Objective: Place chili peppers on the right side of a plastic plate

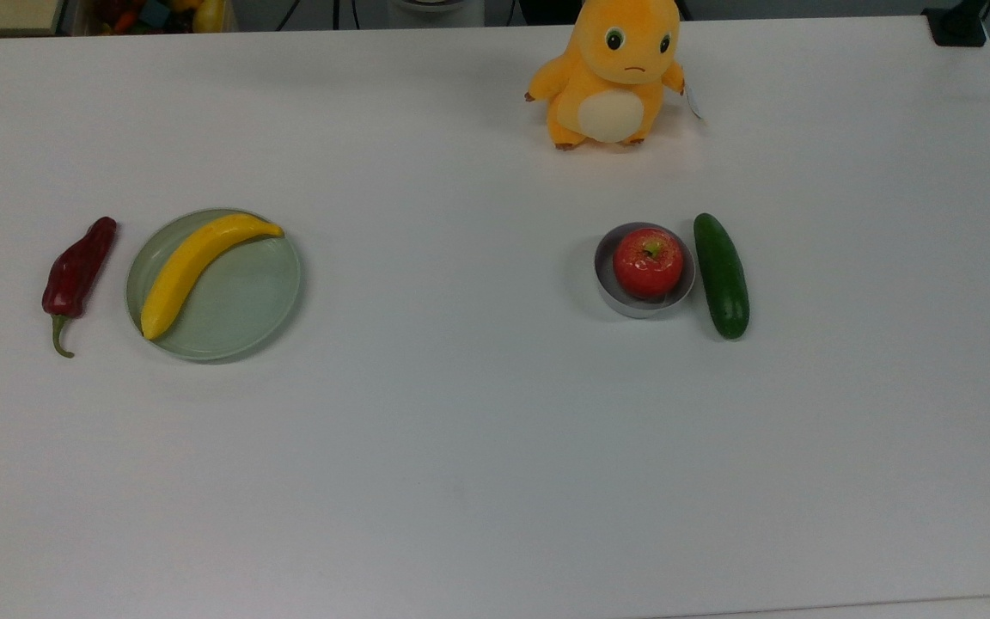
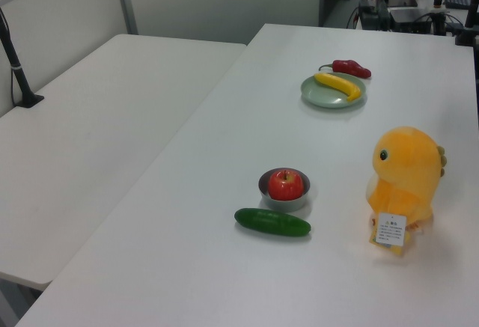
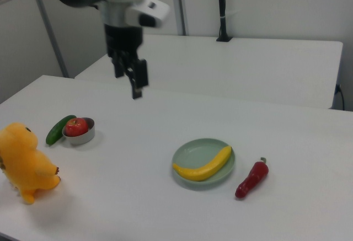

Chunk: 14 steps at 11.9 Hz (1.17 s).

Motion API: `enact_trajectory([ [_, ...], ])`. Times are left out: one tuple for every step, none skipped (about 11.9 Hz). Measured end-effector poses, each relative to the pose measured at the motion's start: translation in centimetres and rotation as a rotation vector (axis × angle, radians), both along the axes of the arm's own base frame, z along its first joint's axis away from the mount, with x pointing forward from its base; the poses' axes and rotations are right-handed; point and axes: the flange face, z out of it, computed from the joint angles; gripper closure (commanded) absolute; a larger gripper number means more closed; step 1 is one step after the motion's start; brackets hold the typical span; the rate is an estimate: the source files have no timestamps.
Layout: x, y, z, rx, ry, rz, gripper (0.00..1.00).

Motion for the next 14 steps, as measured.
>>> enact_trajectory([
  [0.2, 1.9, 0.8, -0.006, -0.012, 0.025, 0.00],
  [0.4, 5.0, 1.9, -0.012, -0.030, 0.073, 0.00],
  [0.3, 7.0, 2.4, -0.014, -0.035, 0.105, 0.00],
  [0.2, 9.8, 2.9, -0.017, -0.031, 0.146, 0.00],
  [0.2, 11.4, 3.0, -0.019, -0.031, 0.170, 0.00],
  [0.3, 13.3, 3.1, -0.022, -0.031, 0.205, 0.00],
  [0.3, 14.5, 3.0, -0.030, -0.029, 0.228, 0.00],
  [0.4, 15.5, 3.0, -0.042, -0.027, 0.249, 0.00],
  [0.4, 16.5, 2.9, -0.058, -0.024, 0.271, 0.00],
  [0.5, 17.9, 2.7, -0.083, -0.022, 0.300, 0.00],
  [0.7, 18.7, 2.5, -0.100, -0.028, 0.316, 0.00],
  [1.0, 19.4, 2.2, -0.111, -0.041, 0.330, 0.00],
  [1.4, 20.0, 1.7, -0.117, -0.051, 0.350, 0.00],
  [1.8, 20.5, 1.1, -0.121, -0.059, 0.388, 0.00],
])
